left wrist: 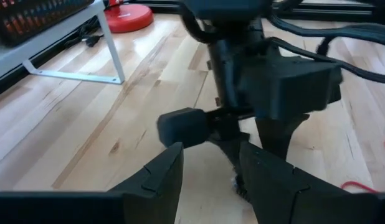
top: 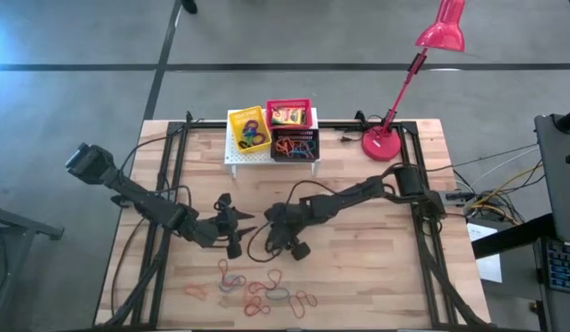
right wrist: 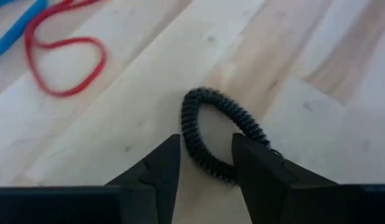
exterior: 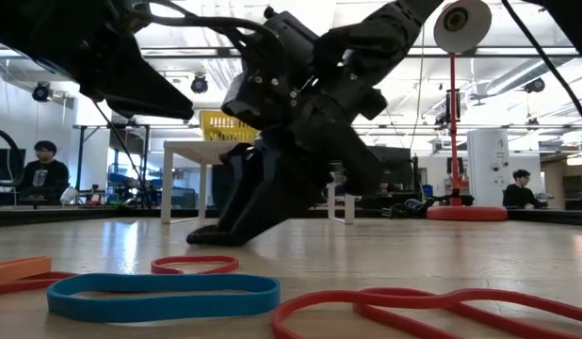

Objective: Pick & Place Office Desk Supplies
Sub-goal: Put the black spring keychain into the yellow bin on the shelf

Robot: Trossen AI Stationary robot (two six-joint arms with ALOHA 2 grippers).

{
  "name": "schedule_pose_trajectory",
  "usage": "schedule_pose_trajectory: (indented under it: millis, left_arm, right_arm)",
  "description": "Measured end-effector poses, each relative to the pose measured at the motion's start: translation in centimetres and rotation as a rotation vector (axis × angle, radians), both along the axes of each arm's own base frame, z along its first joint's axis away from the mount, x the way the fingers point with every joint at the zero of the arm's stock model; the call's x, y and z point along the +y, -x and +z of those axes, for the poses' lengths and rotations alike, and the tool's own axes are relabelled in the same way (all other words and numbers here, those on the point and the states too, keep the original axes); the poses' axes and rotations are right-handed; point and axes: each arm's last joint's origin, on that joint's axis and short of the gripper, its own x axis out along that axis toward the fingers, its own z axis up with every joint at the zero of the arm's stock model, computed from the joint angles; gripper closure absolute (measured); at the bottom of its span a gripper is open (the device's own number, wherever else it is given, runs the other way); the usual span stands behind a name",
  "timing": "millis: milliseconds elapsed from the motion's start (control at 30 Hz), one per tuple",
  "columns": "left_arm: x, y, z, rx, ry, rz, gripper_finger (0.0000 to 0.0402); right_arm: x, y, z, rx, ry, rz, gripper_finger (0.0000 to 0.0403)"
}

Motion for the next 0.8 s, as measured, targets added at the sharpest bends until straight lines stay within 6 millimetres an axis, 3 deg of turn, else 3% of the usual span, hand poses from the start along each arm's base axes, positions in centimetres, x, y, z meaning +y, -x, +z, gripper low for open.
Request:
schedule_pose_trajectory:
  millis: [200,333,533,700,800]
  left_arm:
    - [0.0,0.0,0.0,0.000,0.001,0.001,0.0239]
    - [0.0,0.0,0.0,0.001,0.001,0.002,0.0239]
    - [0.0,0.0,0.0,-0.006,0.030,0.014,0.0239]
    - [0.0,0.0,0.0,-0.007,0.052,0.007,0.0239]
    - [-0.1,-0.1,0.0,-0.002,0.063,-0.016,0.0239]
  right_arm:
    - [-0.2,0.9,-0.3,0.095,0.140,-0.010,0.0327]
    - [0.1,1.5,0.2,0.158,0.134,-0.087,0.0381]
    - [1.0,3.4,2.5,0.233,0.202,-0.202,0.0387]
    - [2.1,5.0,5.3,0.116,0.120,-0.267,0.0390]
    - [2.7,6.5,4.9,0.009,0.040,-0.290,0.0390]
